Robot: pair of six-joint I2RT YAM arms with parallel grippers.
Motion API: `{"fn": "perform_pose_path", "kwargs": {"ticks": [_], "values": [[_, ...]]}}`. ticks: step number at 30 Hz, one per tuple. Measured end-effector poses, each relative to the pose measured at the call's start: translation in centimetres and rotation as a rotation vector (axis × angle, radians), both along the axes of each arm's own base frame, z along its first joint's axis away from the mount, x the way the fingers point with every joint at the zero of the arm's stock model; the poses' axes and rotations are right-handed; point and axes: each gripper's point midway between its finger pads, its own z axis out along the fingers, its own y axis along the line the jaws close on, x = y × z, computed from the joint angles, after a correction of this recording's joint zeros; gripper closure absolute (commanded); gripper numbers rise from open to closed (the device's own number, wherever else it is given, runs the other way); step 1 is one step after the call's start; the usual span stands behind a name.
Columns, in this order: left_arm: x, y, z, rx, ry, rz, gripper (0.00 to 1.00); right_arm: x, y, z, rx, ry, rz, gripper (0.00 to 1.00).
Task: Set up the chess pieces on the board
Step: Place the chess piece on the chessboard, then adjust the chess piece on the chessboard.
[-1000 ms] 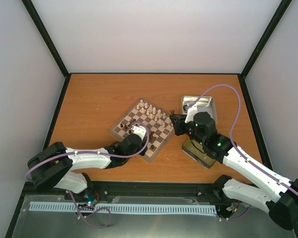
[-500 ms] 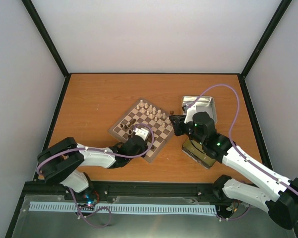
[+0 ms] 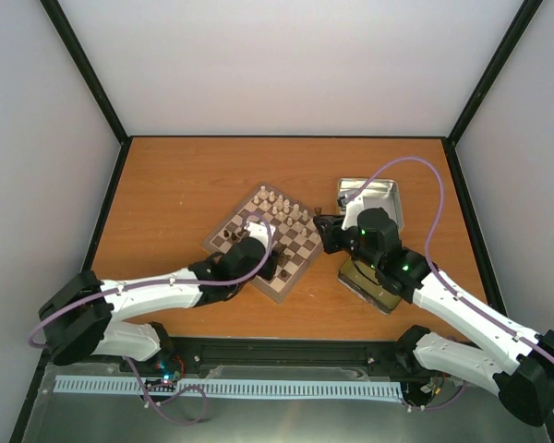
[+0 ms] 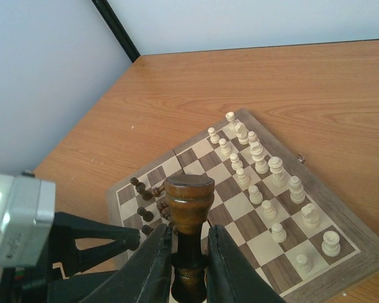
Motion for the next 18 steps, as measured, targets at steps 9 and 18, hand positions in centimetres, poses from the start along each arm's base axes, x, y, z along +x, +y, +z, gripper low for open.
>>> {"fn": "perform_pose_path", "kwargs": {"ticks": [9,18], "values": [[-0.2,-1.7,2.5,0.043,0.230,0.004,0.60,0.0,0.0,0.0,0.004,0.004,0.001,0.83],[-1.7,1.6,-1.7,0.177,0.495,0.078,0.64,0.0,0.0,0.0,0.005,0.004,0.000,0.83]]}}
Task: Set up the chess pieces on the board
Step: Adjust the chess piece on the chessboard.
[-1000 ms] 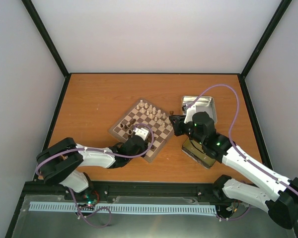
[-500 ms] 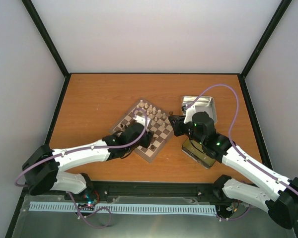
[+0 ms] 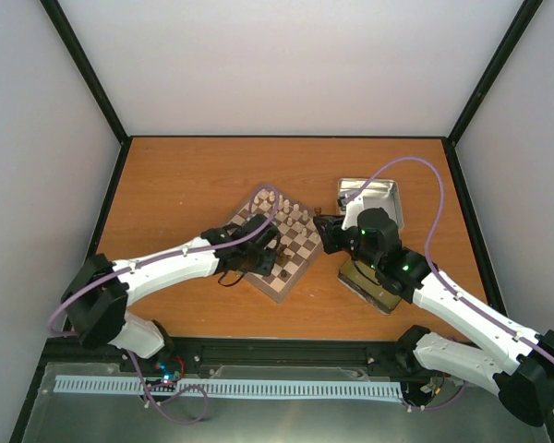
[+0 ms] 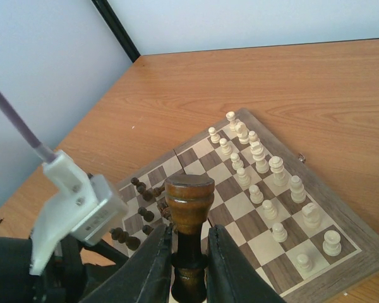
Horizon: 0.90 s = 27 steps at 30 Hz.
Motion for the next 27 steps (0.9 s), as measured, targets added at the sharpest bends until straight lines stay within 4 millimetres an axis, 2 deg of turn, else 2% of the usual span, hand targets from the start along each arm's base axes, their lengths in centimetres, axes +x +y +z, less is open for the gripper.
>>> {"fn": "perform_pose_path", "kwargs": {"ticks": [3,6,11,17,27], "values": [[-0.6,0.1,-1.5,0.022,0.062,-0.008,0.64,0.0,0.0,0.0,-0.001,0.000,0.000,0.83],[-1.0,0.0,-2.3,0.034,0.093,-0.015,0.68,0.0,0.0,0.0,-0.001,0.000,0.000,0.83],[-0.9,0.3,-3.2,0.055,0.109,-0.007,0.78,0.0,0.0,0.0,0.000,0.000,0.000,0.83],[-0.9,0.5,-5.0,0.097,0.140,-0.006,0.80,0.0,0.0,0.0,0.000,0.000,0.000,0.83],[0.1,0.7,-5.6,0.109,0.121,0.017,0.84,0.0,0.0,0.0,0.000,0.000,0.000,0.83]]}}
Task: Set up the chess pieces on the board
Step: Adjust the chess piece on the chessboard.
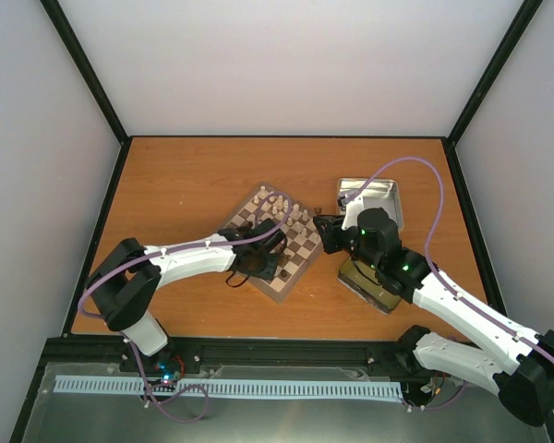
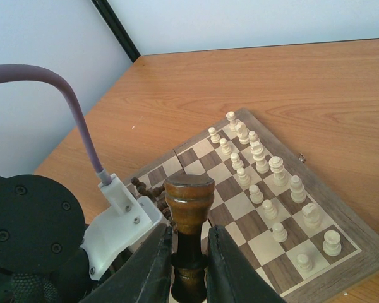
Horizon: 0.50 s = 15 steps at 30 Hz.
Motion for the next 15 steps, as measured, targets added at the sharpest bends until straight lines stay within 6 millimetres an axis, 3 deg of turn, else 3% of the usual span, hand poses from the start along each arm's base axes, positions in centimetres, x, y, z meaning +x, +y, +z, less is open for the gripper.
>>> {"fn": "perform_pose_path", "kwargs": {"ticks": [8,15], "values": [[0.65,-0.26,-0.35,-0.002,-0.016,0.008,0.86,0.00,0.00,0.00,0.000,0.000,0.000,0.83],[0.38,-0.38,0.56,-0.029,-0.021,-0.001,0.75,-0.25,0.28,-0.01,0.007,0.007,0.020,0.83]]}}
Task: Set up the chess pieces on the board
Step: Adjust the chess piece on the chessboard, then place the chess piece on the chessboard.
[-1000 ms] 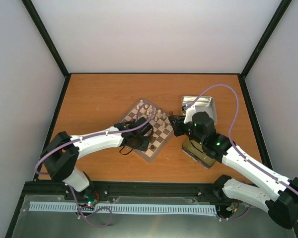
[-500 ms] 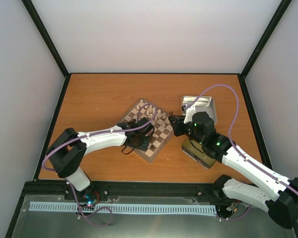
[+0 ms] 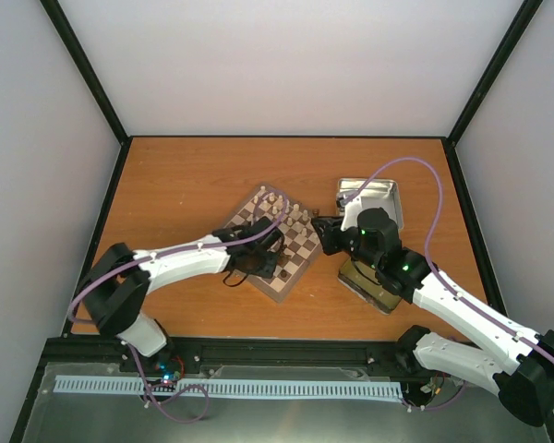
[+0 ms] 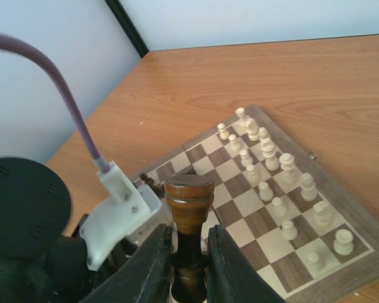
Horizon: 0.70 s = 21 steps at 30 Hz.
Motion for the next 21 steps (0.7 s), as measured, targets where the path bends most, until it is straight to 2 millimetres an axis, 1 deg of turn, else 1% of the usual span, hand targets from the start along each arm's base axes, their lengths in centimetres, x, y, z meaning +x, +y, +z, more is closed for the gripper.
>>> {"fn": "perform_pose_path", "kwargs": {"ticks": [2,4,5,7,9,10,11,13,16,18,21], "values": [[-0.3,0.2,1.4,-0.031,-0.018,-0.005,0.72,-0.3,0.4,0.0,0.004,0.005,0.030,0.84],[-0.6,0.5,3.5,-0.078,-0.050,-0.007,0.71,-0.8,1.5,-0.2,0.002,0.020,0.099,0.85],[-0.7,0.5,4.7,-0.106,-0.068,-0.006,0.67,-0.9,1.9,-0.4,-0.005,0.025,0.125,0.86],[-0.5,0.6,7.3,-0.176,-0.112,0.001,0.51,-1.0,3.1,-1.0,-0.024,0.039,0.189,0.87],[-0.2,1.0,9.7,-0.243,-0.150,0.018,0.40,-1.2,4.0,-1.8,-0.048,0.049,0.253,0.87],[0.1,1.3,11.3,-0.298,-0.174,0.040,0.34,-1.4,4.4,-2.1,-0.058,0.049,0.283,0.86],[0.4,1.6,12.3,-0.334,-0.193,0.054,0.26,-1.6,4.7,-2.3,-0.065,0.045,0.312,0.86],[1.3,2.5,15.3,-0.442,-0.240,0.095,0.19,-2.2,5.4,-2.4,-0.073,0.032,0.374,0.86],[2.4,3.3,19.6,-0.612,-0.304,0.136,0.13,-2.8,6.7,-1.6,-0.066,0.001,0.478,0.86],[2.6,3.1,21.7,-0.712,-0.323,0.122,0.13,-3.0,7.6,-0.8,-0.055,-0.028,0.540,0.86],[2.1,1.5,23.2,-0.827,-0.279,0.050,0.18,-3.3,8.6,0.4,-0.037,-0.062,0.609,0.85]]}}
